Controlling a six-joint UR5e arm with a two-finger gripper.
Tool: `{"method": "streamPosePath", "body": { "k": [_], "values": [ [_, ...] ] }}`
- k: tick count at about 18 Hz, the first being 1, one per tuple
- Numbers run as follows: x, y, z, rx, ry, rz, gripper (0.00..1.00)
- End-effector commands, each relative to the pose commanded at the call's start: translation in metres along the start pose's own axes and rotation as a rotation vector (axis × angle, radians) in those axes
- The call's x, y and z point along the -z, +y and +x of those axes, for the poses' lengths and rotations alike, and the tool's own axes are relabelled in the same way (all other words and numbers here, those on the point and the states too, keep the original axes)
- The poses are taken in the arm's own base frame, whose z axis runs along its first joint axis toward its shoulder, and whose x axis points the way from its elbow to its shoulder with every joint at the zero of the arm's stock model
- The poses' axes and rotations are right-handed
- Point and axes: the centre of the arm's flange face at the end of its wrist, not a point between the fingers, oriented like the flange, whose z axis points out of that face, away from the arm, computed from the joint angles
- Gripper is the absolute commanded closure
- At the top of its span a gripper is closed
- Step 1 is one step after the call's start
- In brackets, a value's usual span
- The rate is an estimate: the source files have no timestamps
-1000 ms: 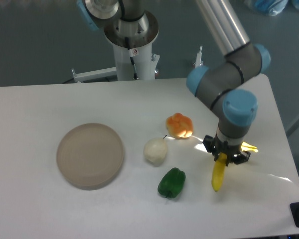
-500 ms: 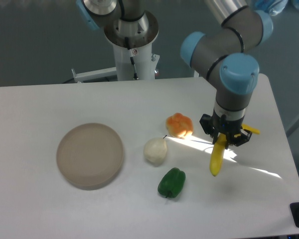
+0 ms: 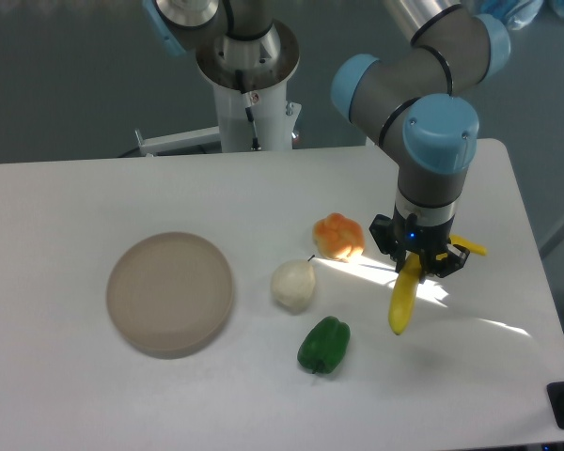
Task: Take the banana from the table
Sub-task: 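Lift the grasped banana up off the table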
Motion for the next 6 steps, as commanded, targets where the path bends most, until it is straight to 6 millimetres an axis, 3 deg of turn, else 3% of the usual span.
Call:
{"method": "streamPosePath", "body": {
  "k": [6],
  "values": [
    [0.013, -0.004, -0.006, -0.001, -0.024, 0.014, 0.68]
  ]
}}
